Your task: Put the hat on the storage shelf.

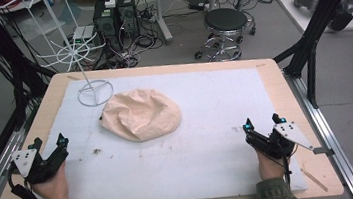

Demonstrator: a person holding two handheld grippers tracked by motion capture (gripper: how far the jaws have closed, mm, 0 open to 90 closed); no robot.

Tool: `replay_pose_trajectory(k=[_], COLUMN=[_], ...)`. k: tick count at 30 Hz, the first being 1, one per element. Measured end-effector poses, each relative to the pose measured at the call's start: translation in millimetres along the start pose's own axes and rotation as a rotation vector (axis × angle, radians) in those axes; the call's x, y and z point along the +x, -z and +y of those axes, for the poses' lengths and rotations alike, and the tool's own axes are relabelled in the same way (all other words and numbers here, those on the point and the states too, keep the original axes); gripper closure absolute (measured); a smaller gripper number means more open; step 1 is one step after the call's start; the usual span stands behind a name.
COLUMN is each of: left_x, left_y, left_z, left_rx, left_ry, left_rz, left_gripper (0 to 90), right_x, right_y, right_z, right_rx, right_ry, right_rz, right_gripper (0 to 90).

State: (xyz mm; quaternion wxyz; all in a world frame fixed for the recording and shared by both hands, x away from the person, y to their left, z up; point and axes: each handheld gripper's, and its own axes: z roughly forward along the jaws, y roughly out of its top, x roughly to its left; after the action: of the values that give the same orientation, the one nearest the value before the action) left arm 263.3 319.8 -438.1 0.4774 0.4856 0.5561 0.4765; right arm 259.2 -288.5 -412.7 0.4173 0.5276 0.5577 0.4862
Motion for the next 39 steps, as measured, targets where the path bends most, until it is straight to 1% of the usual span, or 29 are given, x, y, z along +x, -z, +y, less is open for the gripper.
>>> replay_pose_trajectory(k=[7, 8, 18, 26, 28, 29, 33, 34, 35, 37, 38, 39], left_x=[-0.5, -0.5, -0.8, -0.9, -0.8, -0.9, -1.0, -1.1, -1.5, -2.5, -2.9, -3.7], left_y=[-0.4, -0.5, -0.6, -1.4, -1.5, -1.5, -1.1, -0.7, -0.4, -0.1, -0.4, -0.8], left_z=[-0.3, -0.3, -0.6, -1.0, -1.1, -1.1, -1.4, -1.5, -1.7, -2.1, -2.2, -2.4], left_rx=[0.000, 0.001, 0.006, 0.010, 0.011, 0.010, 0.014, 0.016, 0.017, 0.019, 0.021, 0.023], left_ry=[0.000, 0.000, -0.002, 0.001, 0.000, 0.000, 0.003, 0.005, 0.010, 0.011, 0.007, 0.008], left_rz=[-0.002, -0.003, -0.004, -0.005, -0.006, -0.005, -0.004, -0.005, -0.008, -0.014, -0.016, -0.021], left_gripper=[28.5, 28.5, 28.7, 28.7, 28.7, 28.7, 28.7, 28.7, 28.8, 28.7, 28.7, 28.7], right_x=[-1.1, -1.0, -1.3, -2.2, -1.9, -2.4, -3.0, -3.8, -5.5, -6.3, -7.5, -7.6], right_y=[-0.2, -0.6, -0.9, -1.5, -1.6, -2.7, -5.6, -9.0, -12.5, -13.4, -14.2, -14.0], right_z=[-0.1, -0.3, -0.4, -0.6, -0.7, -1.0, -1.1, -1.2, -0.8, 0.4, 3.6, 5.0], right_rx=[0.003, 0.003, 0.017, 0.016, 0.026, 0.029, 0.040, 0.051, 0.051, 0.040, -0.002, -0.027], right_ry=[-0.003, -0.010, -0.015, -0.012, -0.018, -0.010, -0.010, -0.009, -0.001, -0.002, 0.003, 0.002], right_rz=[-0.003, -0.004, 0.001, -0.002, 0.001, 0.004, 0.016, 0.026, 0.025, 0.028, 0.031, 0.035], right_gripper=[11.2, 11.2, 11.2, 11.2, 11.2, 11.2, 11.2, 11.2, 11.2, 11.2, 11.2, 11.2])
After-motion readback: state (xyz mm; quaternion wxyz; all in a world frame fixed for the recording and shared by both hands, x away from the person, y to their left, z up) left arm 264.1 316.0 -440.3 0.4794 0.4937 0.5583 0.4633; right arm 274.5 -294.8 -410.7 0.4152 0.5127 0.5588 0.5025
